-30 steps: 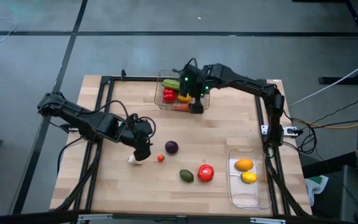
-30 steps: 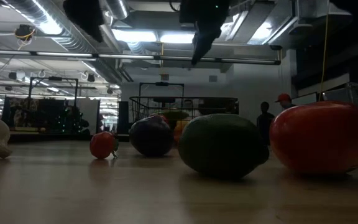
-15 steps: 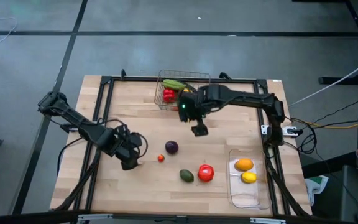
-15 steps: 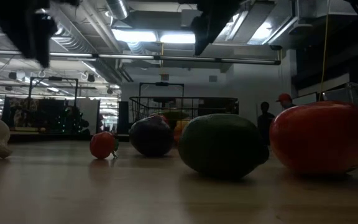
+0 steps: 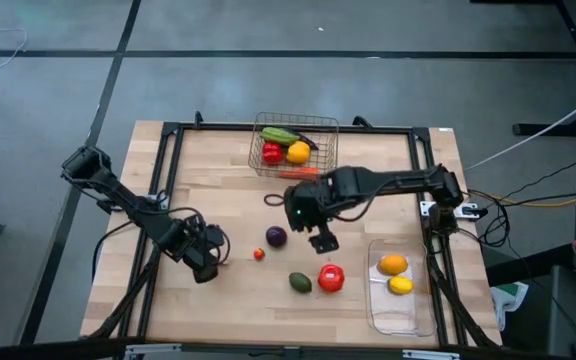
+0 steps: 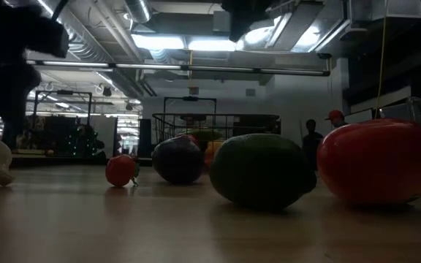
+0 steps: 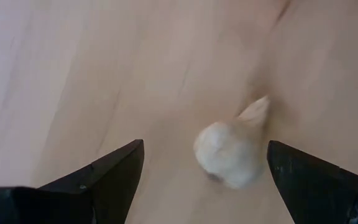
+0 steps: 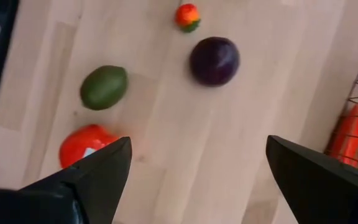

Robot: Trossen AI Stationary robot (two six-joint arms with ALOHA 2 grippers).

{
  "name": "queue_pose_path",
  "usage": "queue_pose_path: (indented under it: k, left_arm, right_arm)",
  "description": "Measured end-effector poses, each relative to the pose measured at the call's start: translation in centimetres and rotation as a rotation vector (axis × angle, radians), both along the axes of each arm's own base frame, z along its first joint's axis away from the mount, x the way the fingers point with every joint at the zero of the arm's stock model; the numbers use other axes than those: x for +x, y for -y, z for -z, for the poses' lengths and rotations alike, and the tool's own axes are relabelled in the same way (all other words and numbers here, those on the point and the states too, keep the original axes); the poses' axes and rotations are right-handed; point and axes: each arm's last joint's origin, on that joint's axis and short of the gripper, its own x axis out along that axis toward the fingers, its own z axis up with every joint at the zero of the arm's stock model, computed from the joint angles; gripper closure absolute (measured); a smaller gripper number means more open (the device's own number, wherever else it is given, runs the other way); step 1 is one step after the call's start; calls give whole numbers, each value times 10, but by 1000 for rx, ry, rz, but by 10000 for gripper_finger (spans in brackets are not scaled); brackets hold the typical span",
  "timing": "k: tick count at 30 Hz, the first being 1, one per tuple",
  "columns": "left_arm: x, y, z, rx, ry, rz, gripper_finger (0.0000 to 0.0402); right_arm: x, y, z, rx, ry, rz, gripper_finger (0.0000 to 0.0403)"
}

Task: Sort produce into baskets
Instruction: Put the white garlic into the wire basket

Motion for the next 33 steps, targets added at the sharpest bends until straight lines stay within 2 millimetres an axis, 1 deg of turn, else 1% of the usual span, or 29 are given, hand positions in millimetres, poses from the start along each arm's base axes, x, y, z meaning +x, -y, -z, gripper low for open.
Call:
queue_pose_path:
  k: [4, 6, 12, 18, 22, 25, 29, 33]
  left_arm:
    - [-4, -3, 9, -6, -9, -49, 66]
    - [-4, -2, 13, -31, 8, -47, 66]
    - [-5, -2, 25, -65, 36, -61, 66]
    - [-6, -3, 27, -60, 45, -71, 66]
    - [2, -1, 25, -41, 155, -84, 66]
    - [10, -3, 22, -9, 260, -122, 66]
    - [24, -12, 18, 13, 393, -202, 66]
    - [37, -25, 14, 23, 454, -236, 66]
  right_arm:
    - [-5, -17, 1, -2, -24, -36, 35]
    - [-7, -24, 1, -4, -31, -21, 36]
    - [-17, -44, 2, -82, -67, -8, 36]
    - [-25, -59, 3, -134, -84, -5, 36]
    - [-29, -64, 4, -162, -103, -18, 36]
    - [-30, -66, 4, -167, -108, -24, 36]
    - [-31, -67, 4, -168, -107, -28, 36]
    - [-31, -67, 4, -169, -107, -28, 35]
